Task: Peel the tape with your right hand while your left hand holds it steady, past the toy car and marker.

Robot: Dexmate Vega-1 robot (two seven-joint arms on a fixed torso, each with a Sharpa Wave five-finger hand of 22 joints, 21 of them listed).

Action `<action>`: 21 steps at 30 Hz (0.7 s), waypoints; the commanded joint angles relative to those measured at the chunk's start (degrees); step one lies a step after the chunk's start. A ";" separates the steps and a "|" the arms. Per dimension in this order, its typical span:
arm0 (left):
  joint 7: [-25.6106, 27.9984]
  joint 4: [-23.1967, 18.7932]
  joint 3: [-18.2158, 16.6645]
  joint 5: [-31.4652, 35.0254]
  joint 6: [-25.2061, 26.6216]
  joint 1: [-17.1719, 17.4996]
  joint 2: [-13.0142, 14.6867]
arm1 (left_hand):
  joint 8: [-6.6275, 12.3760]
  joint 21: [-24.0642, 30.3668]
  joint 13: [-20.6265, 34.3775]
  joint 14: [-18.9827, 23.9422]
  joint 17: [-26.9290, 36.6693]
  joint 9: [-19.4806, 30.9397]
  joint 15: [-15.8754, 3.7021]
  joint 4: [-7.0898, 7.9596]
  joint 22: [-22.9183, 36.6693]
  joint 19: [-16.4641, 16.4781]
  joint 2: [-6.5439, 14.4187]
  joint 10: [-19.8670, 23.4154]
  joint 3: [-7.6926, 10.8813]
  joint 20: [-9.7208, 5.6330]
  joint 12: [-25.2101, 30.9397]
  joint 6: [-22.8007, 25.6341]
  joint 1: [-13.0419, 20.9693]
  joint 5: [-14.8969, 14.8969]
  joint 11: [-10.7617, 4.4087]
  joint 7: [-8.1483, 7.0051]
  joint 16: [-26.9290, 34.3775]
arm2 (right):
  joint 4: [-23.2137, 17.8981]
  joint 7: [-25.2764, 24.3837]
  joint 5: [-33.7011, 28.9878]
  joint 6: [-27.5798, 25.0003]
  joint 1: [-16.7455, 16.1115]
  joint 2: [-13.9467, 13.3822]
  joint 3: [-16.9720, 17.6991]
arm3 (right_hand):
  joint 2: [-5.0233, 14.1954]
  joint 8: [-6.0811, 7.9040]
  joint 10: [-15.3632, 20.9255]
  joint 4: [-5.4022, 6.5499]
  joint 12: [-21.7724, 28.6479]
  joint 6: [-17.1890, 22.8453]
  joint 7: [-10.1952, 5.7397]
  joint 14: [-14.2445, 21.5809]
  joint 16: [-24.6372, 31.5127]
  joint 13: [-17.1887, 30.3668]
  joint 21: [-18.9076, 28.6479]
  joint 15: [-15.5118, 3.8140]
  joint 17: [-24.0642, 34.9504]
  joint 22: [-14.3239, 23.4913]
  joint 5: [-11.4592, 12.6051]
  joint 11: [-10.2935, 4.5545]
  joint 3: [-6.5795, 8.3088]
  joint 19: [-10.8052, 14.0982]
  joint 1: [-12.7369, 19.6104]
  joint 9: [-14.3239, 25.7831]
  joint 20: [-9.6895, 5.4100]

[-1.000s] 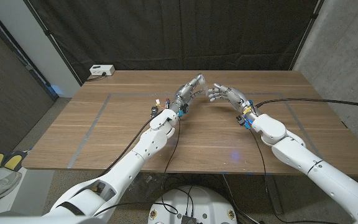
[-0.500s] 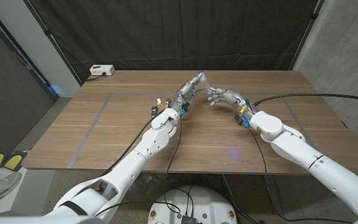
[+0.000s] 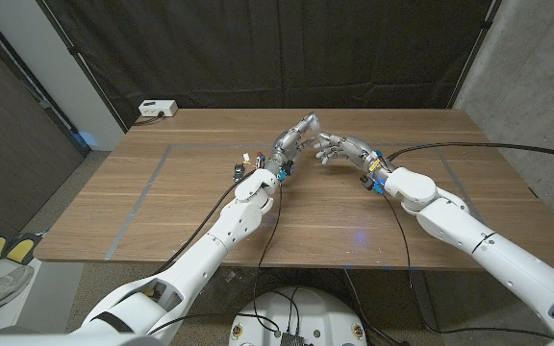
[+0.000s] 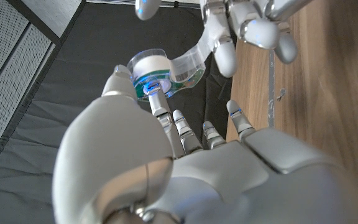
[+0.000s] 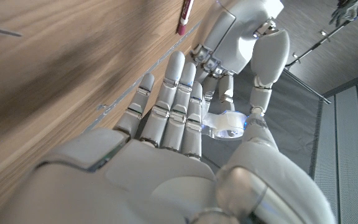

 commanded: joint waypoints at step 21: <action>-0.69 2.89 0.55 1.63 -0.94 -1.32 -0.68 | 0.34 -0.81 0.04 0.40 0.13 0.24 -1.38 0.00 0.28 -1.16 2.44 0.51 -0.29 -0.10 -0.30 3.35 2.44 -0.33 0.15 -2.72 0.40 | -1.28 -2.54 -5.62 -12.57 6.70 1.42 -4.96 | -0.42 1.13 12.76 0.54 8.22 15.27 -1.89 9.54 10.64 5.20 7.86 -5.50 -1.40 3.41 1.19 -4.07 -1.55 7.05 10.83 0.29 -2.16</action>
